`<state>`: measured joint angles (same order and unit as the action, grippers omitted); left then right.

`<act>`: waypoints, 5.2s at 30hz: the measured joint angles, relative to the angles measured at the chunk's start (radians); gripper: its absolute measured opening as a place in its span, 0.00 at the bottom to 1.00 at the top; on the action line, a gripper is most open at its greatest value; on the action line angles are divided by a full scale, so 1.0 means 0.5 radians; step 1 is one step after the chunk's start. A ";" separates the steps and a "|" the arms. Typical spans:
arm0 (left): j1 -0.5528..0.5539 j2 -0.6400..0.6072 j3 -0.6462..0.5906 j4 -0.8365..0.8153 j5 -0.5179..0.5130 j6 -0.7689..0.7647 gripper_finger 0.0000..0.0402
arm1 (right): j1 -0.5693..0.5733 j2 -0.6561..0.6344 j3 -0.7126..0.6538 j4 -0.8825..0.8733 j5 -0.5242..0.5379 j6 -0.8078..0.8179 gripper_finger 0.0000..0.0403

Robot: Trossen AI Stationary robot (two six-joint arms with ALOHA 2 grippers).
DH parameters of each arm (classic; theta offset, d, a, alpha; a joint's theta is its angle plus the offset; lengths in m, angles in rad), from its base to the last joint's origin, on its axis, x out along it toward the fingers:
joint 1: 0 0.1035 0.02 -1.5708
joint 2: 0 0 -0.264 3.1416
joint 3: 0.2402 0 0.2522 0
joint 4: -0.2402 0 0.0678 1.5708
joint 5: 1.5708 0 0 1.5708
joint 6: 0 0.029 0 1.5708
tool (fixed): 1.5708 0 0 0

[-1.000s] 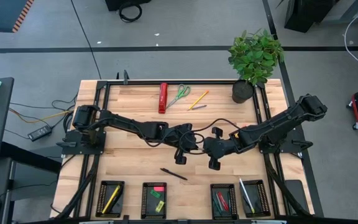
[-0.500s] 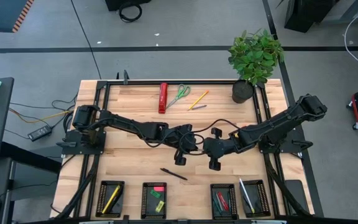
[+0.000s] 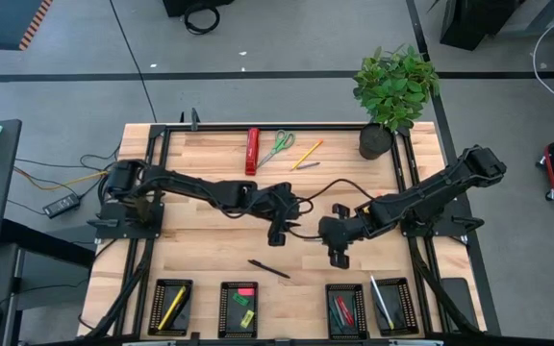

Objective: Sort crayons/erasers/pens/pencils in bins
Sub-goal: Put the left gray crayon into the middle right black bin

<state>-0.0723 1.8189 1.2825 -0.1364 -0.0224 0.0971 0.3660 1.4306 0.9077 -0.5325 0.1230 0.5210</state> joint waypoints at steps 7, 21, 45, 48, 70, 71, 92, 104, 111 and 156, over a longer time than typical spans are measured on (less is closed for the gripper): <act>0.006 -0.055 0.001 0.021 -0.008 -0.042 0.38 | 0.185 -0.001 0.000 0.056 -0.259 0.232 0.10; -0.115 -0.049 0.001 0.061 -0.069 -0.119 0.32 | 0.908 0.003 0.000 0.371 -0.037 0.969 0.10; 0.103 0.015 0.002 0.118 -0.145 0.056 0.31 | 1.056 0.400 0.000 0.418 0.144 2.305 0.11; 0.114 0.015 0.002 0.065 -0.143 0.057 0.30 | 1.053 0.399 0.000 0.434 0.159 2.295 0.11; 0.103 0.015 0.001 -0.038 -0.142 0.037 0.28 | 1.054 0.351 0.000 0.420 0.136 1.979 0.35; 0.102 0.015 0.001 -0.038 -0.142 0.037 0.28 | 1.054 0.333 -0.001 0.412 0.134 1.953 0.35; 0.079 0.015 0.000 -0.192 -0.143 -0.013 0.27 | 1.018 0.320 -0.001 0.493 0.127 1.567 0.36; 0.066 0.015 0.000 -0.263 -0.143 -0.067 0.27 | 1.034 0.433 -0.001 0.657 0.116 1.448 0.37; 0.066 0.015 0.000 -0.290 -0.142 -0.079 0.26 | 1.082 0.487 0.006 0.745 0.126 1.508 0.37; -0.056 0.015 0.000 -0.331 -0.323 -0.517 0.19 | 1.027 0.489 0.022 0.290 -0.046 0.585 0.33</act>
<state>-0.1003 1.8263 1.2827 -0.3019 -0.1841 -0.1615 0.8797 1.6752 0.9188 -0.3878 0.1001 0.8137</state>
